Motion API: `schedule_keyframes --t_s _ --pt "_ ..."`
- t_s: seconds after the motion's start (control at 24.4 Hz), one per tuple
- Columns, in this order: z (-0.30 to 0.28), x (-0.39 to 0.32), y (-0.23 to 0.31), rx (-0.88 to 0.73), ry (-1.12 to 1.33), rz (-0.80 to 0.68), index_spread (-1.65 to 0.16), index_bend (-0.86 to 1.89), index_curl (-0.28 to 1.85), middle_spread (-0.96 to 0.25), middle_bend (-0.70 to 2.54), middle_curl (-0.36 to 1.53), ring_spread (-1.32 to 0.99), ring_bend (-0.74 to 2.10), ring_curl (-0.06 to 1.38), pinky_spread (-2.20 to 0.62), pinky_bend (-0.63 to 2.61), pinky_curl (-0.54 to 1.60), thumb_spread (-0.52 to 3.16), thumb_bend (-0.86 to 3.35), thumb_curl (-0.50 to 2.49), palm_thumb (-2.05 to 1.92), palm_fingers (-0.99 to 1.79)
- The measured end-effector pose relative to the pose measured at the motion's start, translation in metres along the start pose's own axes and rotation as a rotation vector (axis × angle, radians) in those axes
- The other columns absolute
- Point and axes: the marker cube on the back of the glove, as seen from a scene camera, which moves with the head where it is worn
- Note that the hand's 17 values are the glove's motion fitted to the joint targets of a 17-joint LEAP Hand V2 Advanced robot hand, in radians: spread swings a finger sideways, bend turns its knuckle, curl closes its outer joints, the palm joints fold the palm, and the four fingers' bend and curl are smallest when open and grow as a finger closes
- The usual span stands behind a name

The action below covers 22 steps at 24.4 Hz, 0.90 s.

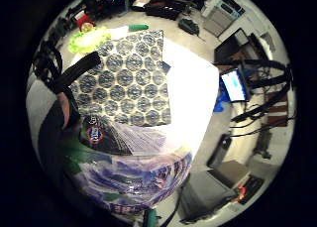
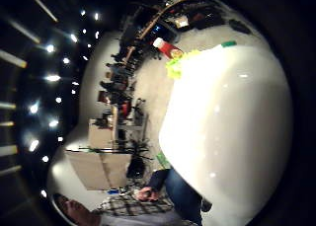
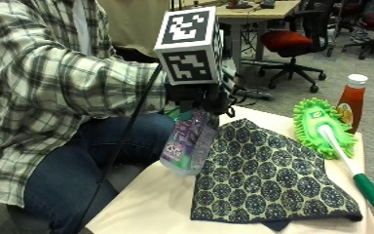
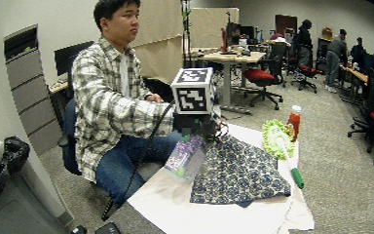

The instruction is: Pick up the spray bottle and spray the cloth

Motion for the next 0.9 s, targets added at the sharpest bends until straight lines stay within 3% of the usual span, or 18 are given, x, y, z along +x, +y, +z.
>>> schedule_keyframes --t_s 0.41,0.62,0.9 --pt "-0.042 -0.031 -0.002 0.271 -0.52 -0.051 -0.27 0.34 0.59 -0.17 0.58 0.52 -0.17 0.66 0.48 -0.14 0.33 0.44 0.12 -0.03 0.78 0.98 1.32" --pt "-0.037 -0.055 -0.008 0.302 -0.677 -0.096 -0.27 0.33 0.59 -0.17 0.58 0.52 -0.17 0.66 0.49 -0.13 0.32 0.44 0.13 -0.03 0.79 0.98 1.3" --pt "0.013 -0.093 -0.031 0.286 -0.824 -0.137 -0.27 0.32 0.59 -0.15 0.57 0.52 -0.16 0.63 0.48 -0.11 0.32 0.44 0.16 -0.03 0.79 1.01 1.25"
